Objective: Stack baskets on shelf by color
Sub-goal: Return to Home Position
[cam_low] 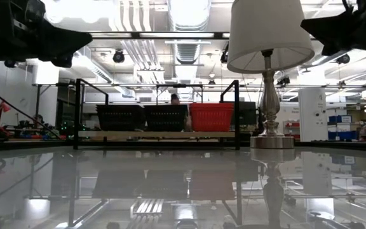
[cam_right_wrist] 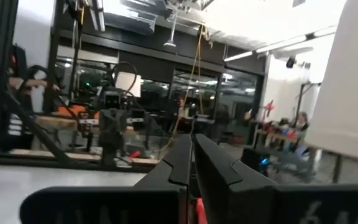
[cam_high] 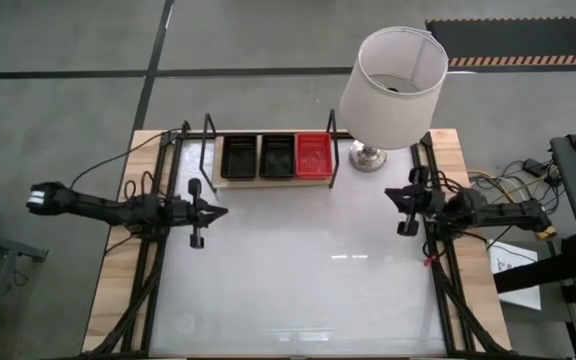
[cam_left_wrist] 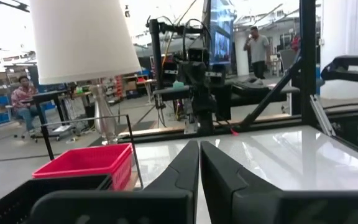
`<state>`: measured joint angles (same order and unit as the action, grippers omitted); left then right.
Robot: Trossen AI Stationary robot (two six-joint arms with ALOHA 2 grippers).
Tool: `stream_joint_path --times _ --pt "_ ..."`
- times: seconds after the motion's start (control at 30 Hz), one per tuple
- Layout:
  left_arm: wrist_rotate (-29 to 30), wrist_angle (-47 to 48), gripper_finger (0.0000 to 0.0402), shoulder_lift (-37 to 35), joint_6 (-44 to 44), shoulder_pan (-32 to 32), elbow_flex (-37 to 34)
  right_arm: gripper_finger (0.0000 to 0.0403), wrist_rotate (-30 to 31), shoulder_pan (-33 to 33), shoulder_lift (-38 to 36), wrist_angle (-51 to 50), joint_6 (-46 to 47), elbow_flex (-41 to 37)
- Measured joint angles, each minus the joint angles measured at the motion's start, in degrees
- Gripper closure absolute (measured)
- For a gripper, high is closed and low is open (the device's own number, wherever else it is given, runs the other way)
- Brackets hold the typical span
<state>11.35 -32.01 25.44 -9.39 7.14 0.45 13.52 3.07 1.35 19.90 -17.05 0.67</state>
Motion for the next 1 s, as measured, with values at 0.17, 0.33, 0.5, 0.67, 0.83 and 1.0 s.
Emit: stream_joint_path --times 0.17,0.33,0.5,0.67,0.83,1.0 --pt "0.0 0.0 0.0402 1.8 0.0 0.0 0.0 0.039 0.0 0.0 0.6 0.0 5.5 0.0" --pt "0.0 0.0 0.0402 3.9 0.0 0.0 -0.1 0.039 0.0 0.0 0.6 -0.1 6.6 0.0" --pt "0.0 -0.1 0.0402 6.3 0.0 0.0 -0.1 0.039 0.0 0.0 0.6 -0.1 6.6 0.0" --pt "0.0 -0.1 0.0402 9.1 0.0 0.0 -0.1 0.039 0.0 0.0 0.6 0.0 6.6 0.0" --pt "0.0 0.0 0.0402 12.6 0.0 0.0 -0.2 0.039 0.0 0.0 0.6 0.0 6.6 0.0" --pt "0.0 -0.1 0.0402 16.5 0.0 0.0 -0.2 0.039 0.0 0.0 0.6 0.0 6.6 0.0"
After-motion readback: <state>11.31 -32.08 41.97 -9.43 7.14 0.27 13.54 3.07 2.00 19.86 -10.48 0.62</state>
